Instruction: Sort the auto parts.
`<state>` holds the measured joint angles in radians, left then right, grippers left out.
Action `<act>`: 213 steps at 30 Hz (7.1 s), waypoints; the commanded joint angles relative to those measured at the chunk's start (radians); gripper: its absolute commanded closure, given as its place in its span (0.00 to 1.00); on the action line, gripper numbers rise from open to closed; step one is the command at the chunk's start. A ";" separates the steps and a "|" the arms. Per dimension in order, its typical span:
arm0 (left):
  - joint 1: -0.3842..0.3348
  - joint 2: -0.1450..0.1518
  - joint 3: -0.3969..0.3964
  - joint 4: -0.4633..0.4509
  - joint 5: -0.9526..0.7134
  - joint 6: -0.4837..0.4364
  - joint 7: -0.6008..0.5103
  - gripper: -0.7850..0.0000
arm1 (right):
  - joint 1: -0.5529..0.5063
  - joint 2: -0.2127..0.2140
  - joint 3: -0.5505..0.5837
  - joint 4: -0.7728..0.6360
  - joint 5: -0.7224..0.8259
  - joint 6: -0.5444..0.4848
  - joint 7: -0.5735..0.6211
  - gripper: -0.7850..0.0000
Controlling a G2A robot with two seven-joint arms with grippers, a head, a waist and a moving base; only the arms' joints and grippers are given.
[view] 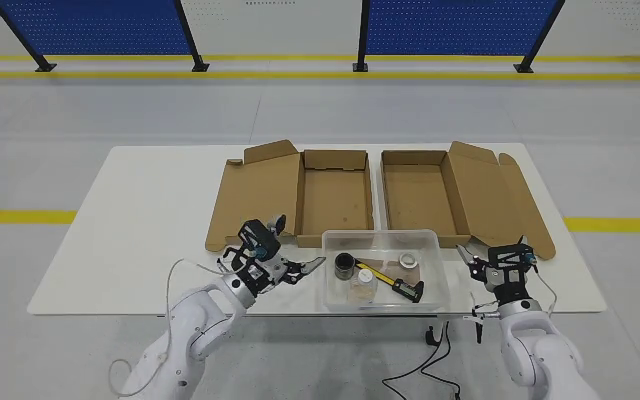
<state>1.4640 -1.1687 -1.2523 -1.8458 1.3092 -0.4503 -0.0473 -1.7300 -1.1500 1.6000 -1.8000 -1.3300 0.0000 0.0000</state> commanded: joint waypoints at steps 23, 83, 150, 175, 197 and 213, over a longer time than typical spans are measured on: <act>-0.181 -0.062 0.317 0.267 -0.006 -0.024 0.045 0.50 | 0.000 0.000 0.000 0.000 0.000 0.000 0.000 0.00; -0.232 -0.079 0.252 -0.035 -0.125 0.049 -0.058 1.00 | 0.000 0.000 0.000 0.000 0.000 0.000 0.000 0.00; -0.878 -0.446 0.531 1.314 0.064 0.739 0.548 0.00 | 0.000 0.000 0.000 0.000 0.000 0.000 0.000 0.00; -0.483 -0.233 0.261 0.341 0.249 -0.175 -0.448 0.00 | 0.000 0.000 0.000 0.000 0.000 0.000 0.000 0.00; -0.475 -0.225 0.246 0.310 -0.112 -0.352 -0.844 0.00 | 0.000 0.000 0.000 0.000 0.000 0.000 0.000 0.00; -0.549 -0.236 0.284 0.373 -0.359 -0.235 -0.887 0.10 | 0.000 0.000 0.000 0.000 0.000 0.000 0.000 0.00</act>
<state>0.9346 -1.4031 -0.9739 -1.4856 0.9675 -0.6997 -0.9095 -1.7300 -1.1500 1.6000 -1.8000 -1.3300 0.0000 0.0000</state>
